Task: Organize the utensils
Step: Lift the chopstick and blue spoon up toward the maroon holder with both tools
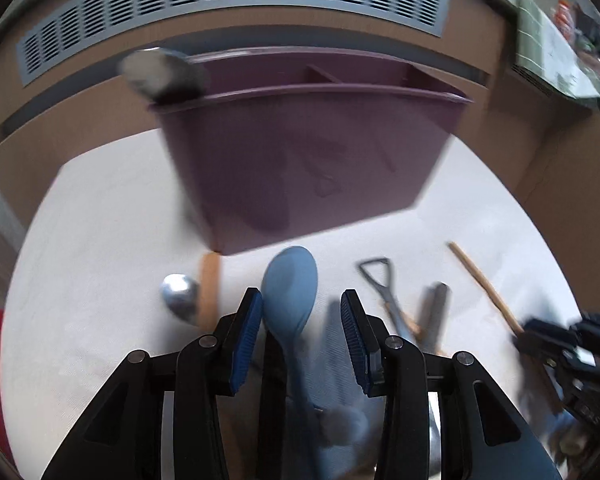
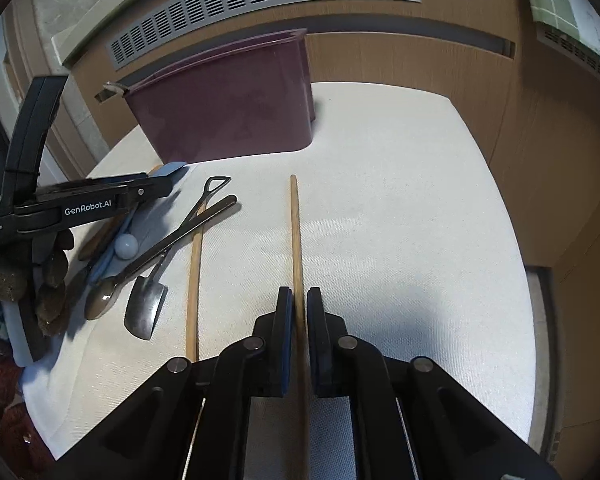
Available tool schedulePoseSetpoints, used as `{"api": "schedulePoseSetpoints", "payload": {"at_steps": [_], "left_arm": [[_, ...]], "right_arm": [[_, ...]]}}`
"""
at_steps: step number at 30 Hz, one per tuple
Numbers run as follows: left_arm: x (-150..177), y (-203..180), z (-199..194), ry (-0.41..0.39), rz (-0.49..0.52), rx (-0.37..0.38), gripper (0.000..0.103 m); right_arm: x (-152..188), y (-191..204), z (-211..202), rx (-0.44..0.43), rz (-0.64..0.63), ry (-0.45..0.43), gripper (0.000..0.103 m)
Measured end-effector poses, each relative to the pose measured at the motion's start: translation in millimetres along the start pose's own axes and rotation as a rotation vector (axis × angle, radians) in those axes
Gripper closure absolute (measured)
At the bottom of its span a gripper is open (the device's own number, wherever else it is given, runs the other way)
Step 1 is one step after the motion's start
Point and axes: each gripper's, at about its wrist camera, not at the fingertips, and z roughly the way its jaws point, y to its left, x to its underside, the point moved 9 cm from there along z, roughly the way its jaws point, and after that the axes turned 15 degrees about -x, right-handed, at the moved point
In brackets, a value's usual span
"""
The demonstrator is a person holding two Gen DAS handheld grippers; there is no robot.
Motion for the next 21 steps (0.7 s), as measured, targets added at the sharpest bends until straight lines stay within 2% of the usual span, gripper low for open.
{"api": "schedulePoseSetpoints", "payload": {"at_steps": [4,8,9,11,13,15,21], "left_arm": [[11.5,-16.1,-8.2,0.018,0.052,0.075,0.062],[13.7,-14.0,-13.9,0.029,0.033,0.086,0.062],[13.5,-13.3,-16.4,0.027,0.033,0.088,0.062],[12.0,-14.7,-19.3,0.023,0.050,0.090,0.062],[12.6,-16.2,-20.7,0.021,0.081,0.082,0.062],[15.0,-16.7,-21.5,0.024,0.109,0.079,0.062],[19.4,-19.9,-16.8,0.047,0.173,0.058,0.062]], "right_arm": [[-9.8,4.7,9.5,0.009,-0.049,0.025,0.084],[-23.6,4.5,23.3,0.019,-0.084,0.032,0.084],[-25.8,3.8,25.4,0.019,-0.084,0.033,0.085],[-30.8,2.6,28.7,0.040,-0.100,0.039,0.097],[-31.6,4.5,27.5,0.053,-0.118,0.038,0.098],[-29.6,5.8,21.7,0.019,-0.096,0.016,0.098],[-20.1,-1.4,-10.0,-0.006,-0.019,-0.067,0.098]]}}
